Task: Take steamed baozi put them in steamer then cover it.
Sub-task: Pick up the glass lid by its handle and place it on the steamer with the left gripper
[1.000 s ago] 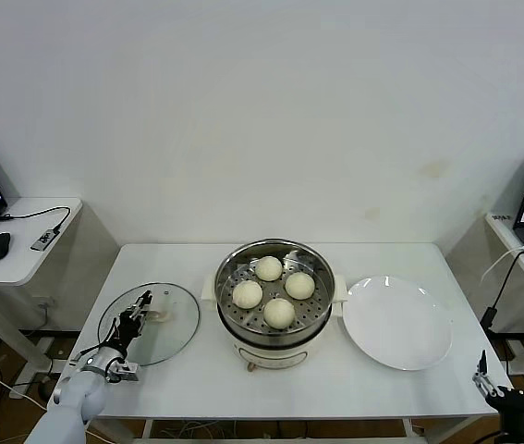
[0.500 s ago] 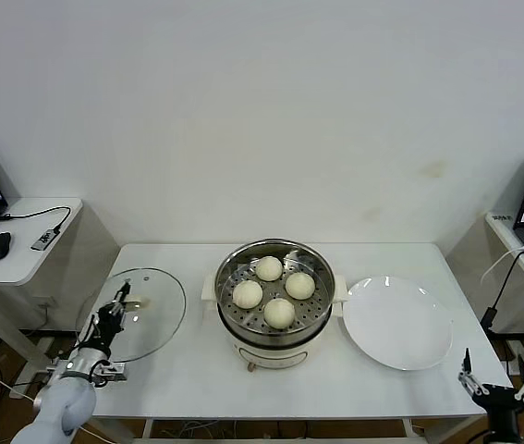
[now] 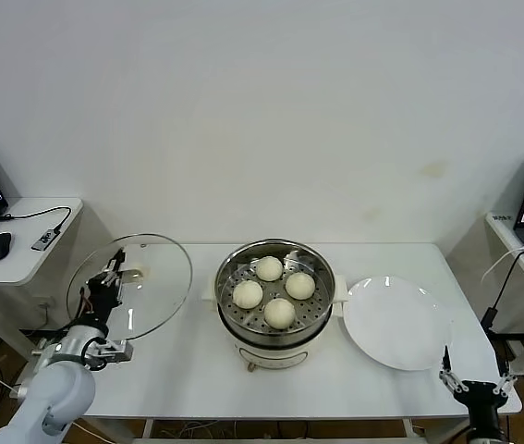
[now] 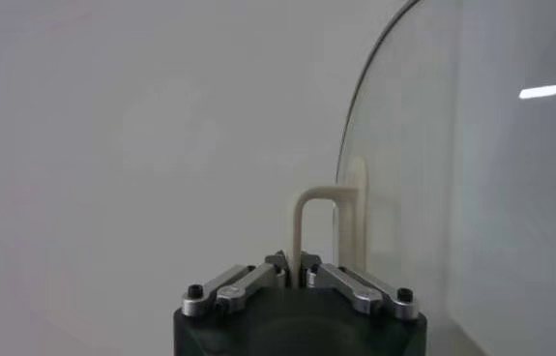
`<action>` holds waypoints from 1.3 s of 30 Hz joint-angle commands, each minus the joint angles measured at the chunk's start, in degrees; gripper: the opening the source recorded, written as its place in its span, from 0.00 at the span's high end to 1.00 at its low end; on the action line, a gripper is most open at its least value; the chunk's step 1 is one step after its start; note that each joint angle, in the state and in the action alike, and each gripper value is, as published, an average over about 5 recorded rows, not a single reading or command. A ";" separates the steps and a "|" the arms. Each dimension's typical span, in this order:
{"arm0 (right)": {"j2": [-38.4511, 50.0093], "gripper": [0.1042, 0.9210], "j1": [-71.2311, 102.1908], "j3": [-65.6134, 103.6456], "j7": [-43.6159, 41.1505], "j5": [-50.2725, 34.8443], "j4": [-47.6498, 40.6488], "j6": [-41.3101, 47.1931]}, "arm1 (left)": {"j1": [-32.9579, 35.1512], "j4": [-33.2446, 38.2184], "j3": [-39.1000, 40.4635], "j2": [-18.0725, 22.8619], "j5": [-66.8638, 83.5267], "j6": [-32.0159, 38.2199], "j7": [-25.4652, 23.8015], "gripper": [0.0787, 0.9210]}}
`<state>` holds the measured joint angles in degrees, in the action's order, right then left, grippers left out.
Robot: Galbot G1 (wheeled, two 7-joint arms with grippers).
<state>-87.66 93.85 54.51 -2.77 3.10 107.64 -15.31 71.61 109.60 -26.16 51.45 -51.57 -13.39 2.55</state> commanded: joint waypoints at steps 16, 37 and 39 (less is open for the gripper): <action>-2.83 0.12 -4.69 -4.61 1.11 13.22 -4.29 -0.75 | -22.65 1.86 33.18 11.96 -11.01 -19.96 -14.81 0.93; -2.78 0.12 -4.85 -4.68 0.91 13.54 -5.20 -0.18 | -26.63 -5.31 37.33 23.24 -24.21 -21.14 -22.30 0.93; -2.77 0.12 -4.87 -4.68 0.91 13.55 -5.22 -0.10 | -26.83 -6.09 37.56 24.15 -24.47 -21.13 -22.31 0.93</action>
<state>-90.34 89.18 50.08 -1.87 16.12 102.73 -15.52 46.57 106.58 9.10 70.21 -71.31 -33.81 -17.04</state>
